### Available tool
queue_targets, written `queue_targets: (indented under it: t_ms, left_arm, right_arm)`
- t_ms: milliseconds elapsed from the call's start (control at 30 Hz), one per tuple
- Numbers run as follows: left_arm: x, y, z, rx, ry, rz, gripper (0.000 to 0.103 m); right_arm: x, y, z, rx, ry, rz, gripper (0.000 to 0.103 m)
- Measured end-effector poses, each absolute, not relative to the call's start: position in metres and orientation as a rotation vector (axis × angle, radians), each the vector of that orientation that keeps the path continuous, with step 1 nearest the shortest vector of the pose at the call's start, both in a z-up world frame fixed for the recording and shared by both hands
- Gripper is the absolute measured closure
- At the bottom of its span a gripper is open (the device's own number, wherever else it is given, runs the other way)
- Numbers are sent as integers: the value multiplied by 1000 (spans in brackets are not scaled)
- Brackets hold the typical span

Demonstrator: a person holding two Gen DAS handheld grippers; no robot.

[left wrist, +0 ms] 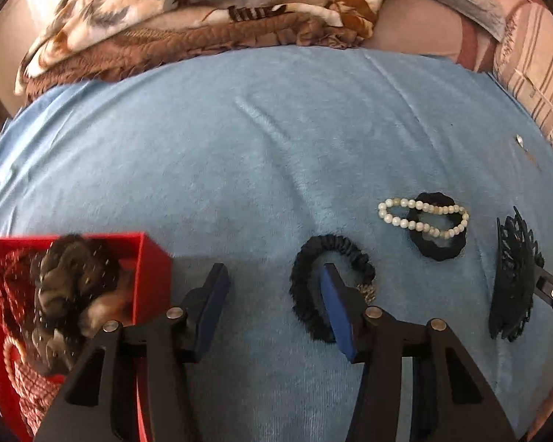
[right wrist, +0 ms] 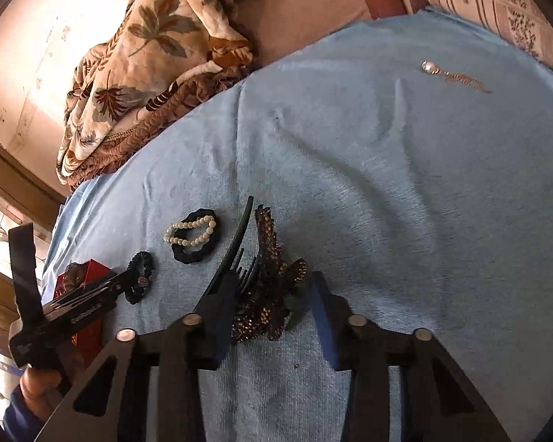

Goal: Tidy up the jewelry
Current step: 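Grasp the black hair tie with the left gripper while the right grasps the black claw clip, then carry the black hair tie and claw clip over the red tray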

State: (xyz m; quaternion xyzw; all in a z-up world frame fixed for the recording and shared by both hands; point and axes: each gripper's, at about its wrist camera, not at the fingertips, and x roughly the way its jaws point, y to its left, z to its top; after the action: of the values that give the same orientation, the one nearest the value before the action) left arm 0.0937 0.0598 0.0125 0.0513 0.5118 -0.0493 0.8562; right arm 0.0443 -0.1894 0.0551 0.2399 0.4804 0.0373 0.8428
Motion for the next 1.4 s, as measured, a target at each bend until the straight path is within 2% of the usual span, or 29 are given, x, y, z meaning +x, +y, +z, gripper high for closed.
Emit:
queue_targets:
  t_ms: [33,67,100,200,833,1133,1400]
  left_arm:
    - [93,58,13,109,1072,-111,64]
    - [93,57,13,116,1070,-108,82]
    - [93,55,14,122,1069,-112,94]
    - [90,53,16,108,1077,-136,95]
    - [4,40,76,-57,1011,-344,95]
    - [-27,16,67,1,1022,-401,95]
    - [-36,16,79,-54,997,-409,95]
  right_arm:
    - [45,-189,55,508,1014,82,80]
    - [45,-188,56,502,1012,80,83]
    - [45,-188,57,498,1010,78,86]
    - [42,-189,62,493,995,77,89]
    - [14,-214,86,522,948,-16,90]
    - [0,-223,111,504,893,-6,92]
    - [1,-220,107,485,908,-19,92]
